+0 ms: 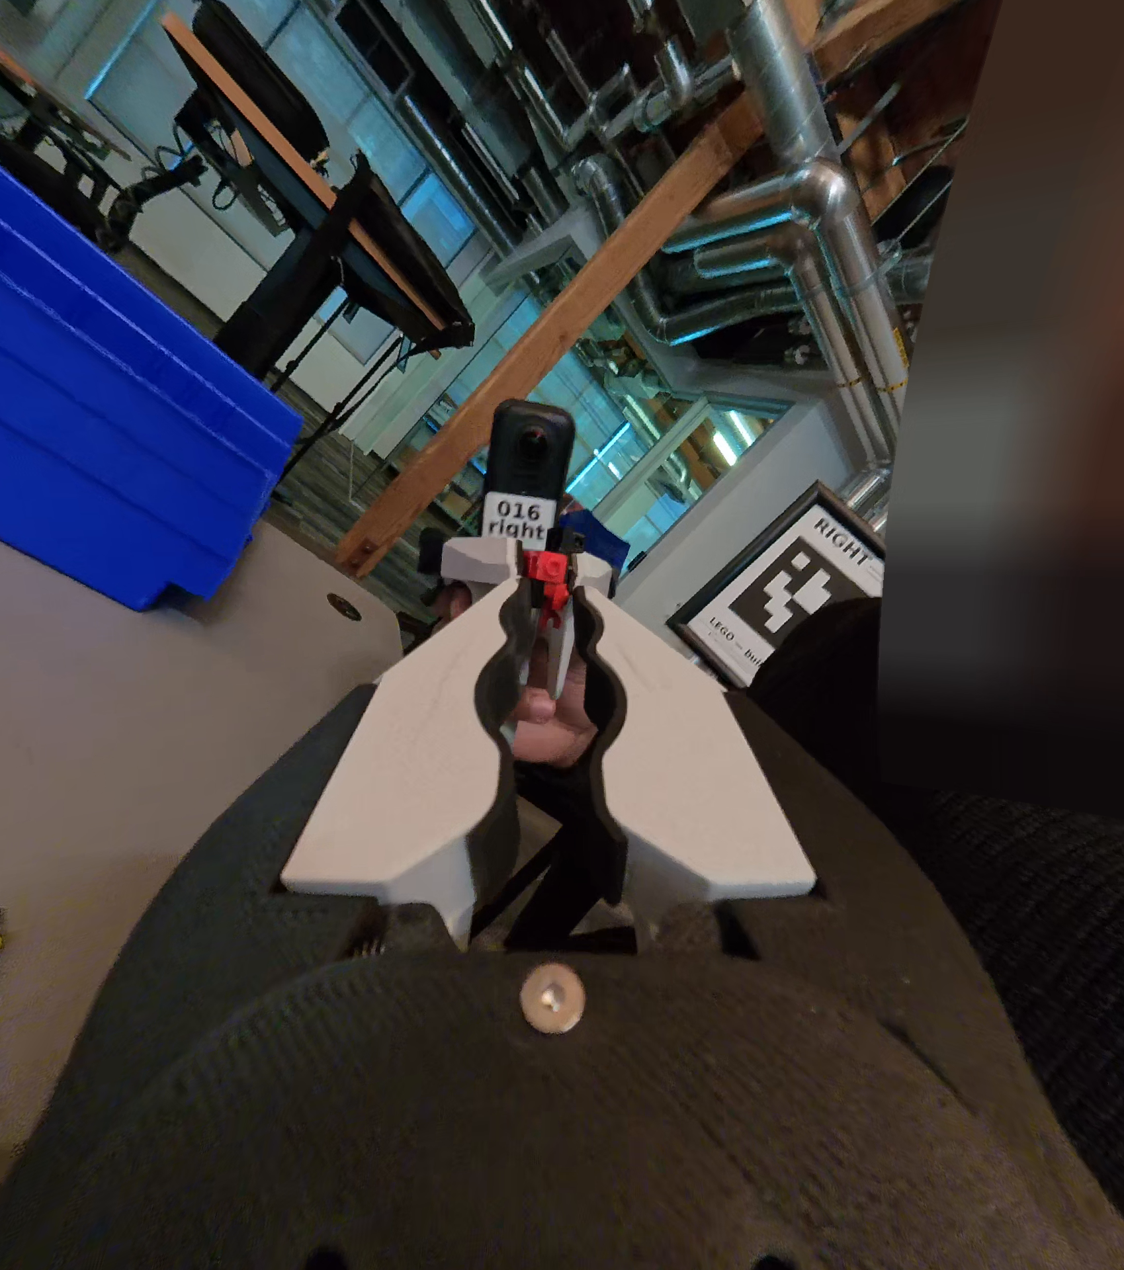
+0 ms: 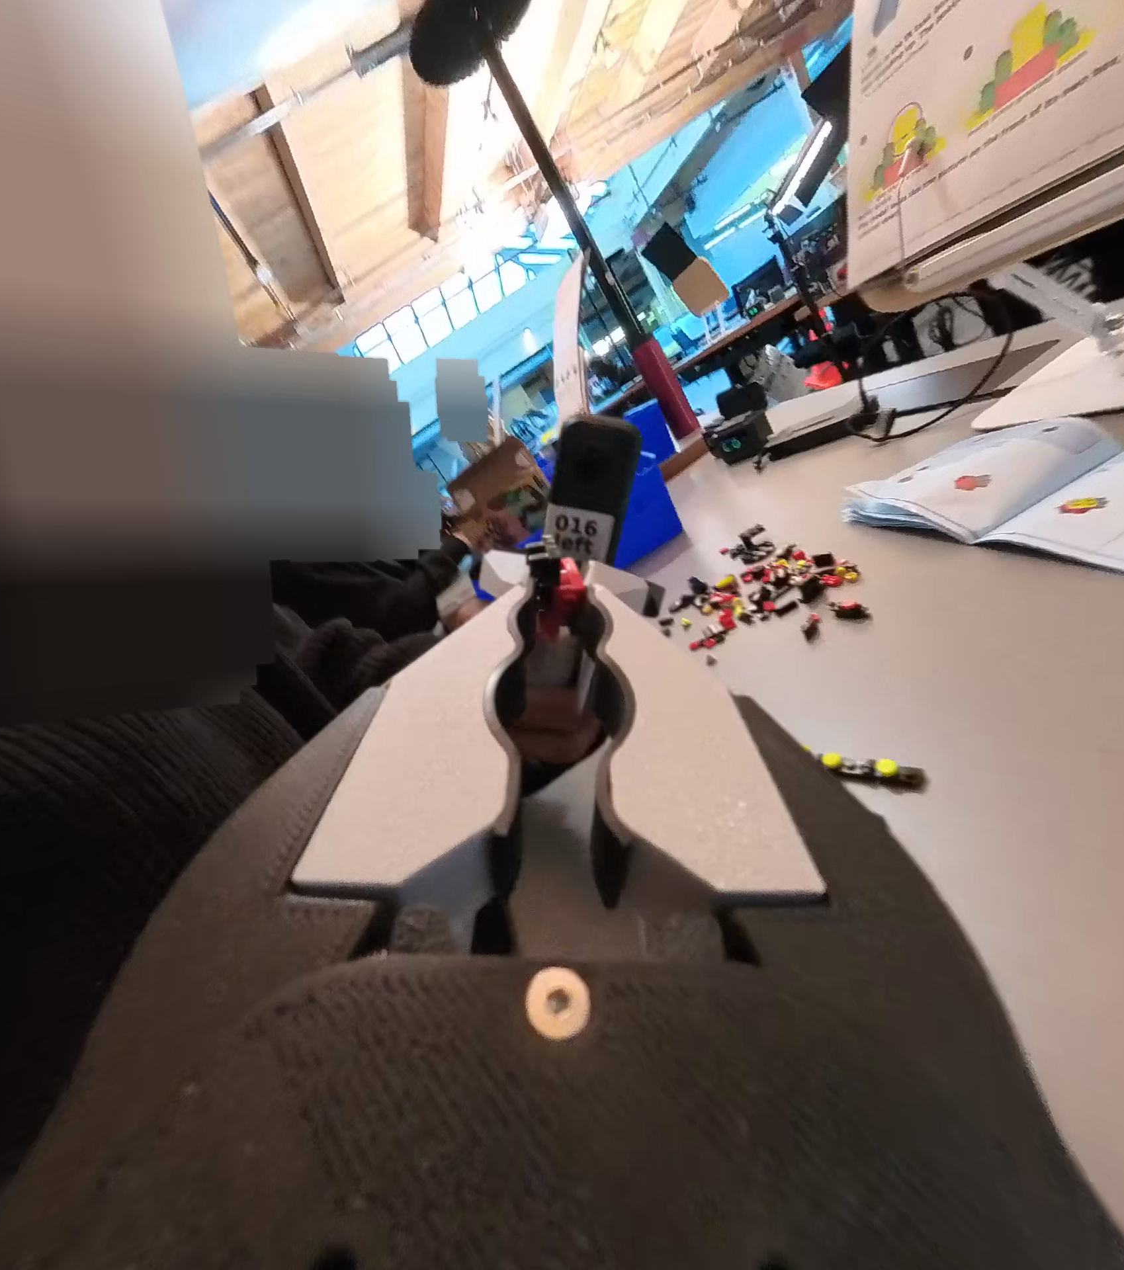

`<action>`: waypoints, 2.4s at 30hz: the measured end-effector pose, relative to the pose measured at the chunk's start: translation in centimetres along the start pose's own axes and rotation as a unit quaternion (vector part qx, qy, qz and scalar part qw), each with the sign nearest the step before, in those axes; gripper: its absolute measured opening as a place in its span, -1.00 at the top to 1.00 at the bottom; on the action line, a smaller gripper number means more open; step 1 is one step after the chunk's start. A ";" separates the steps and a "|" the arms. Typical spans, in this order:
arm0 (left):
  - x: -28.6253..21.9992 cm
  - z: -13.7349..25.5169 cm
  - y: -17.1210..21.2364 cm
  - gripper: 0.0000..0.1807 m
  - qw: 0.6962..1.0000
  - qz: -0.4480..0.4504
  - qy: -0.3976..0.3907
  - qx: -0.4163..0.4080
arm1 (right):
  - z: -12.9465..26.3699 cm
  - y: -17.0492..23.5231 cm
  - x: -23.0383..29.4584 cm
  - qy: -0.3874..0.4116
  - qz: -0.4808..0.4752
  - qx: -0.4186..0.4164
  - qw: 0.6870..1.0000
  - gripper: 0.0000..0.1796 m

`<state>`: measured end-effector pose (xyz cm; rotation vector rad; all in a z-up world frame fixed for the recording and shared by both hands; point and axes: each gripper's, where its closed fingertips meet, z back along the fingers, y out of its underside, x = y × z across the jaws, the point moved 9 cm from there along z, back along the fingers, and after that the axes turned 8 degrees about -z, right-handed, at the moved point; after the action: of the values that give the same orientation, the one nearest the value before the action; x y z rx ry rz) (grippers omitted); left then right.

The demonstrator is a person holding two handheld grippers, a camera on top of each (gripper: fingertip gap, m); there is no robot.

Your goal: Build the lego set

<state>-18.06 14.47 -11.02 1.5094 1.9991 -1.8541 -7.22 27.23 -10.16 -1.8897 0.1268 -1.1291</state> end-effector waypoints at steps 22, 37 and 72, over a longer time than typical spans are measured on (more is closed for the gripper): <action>0.5 0.8 -0.4 0.91 0.993 -0.053 -0.011 0.100 | -0.1 0.7 0.3 0.042 0.082 0.074 0.993 0.90; 1.2 0.9 0.1 0.82 0.995 0.020 0.029 0.093 | -0.1 0.9 -0.2 0.033 0.045 0.082 0.995 0.90; 1.3 0.8 0.2 0.95 0.995 0.013 -0.003 0.097 | 0.7 0.6 -0.5 0.026 0.015 0.083 0.996 0.90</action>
<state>-19.04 14.63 -12.13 1.5642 1.8330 -2.0934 -6.75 27.60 -11.11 -1.7071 0.0862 -1.1341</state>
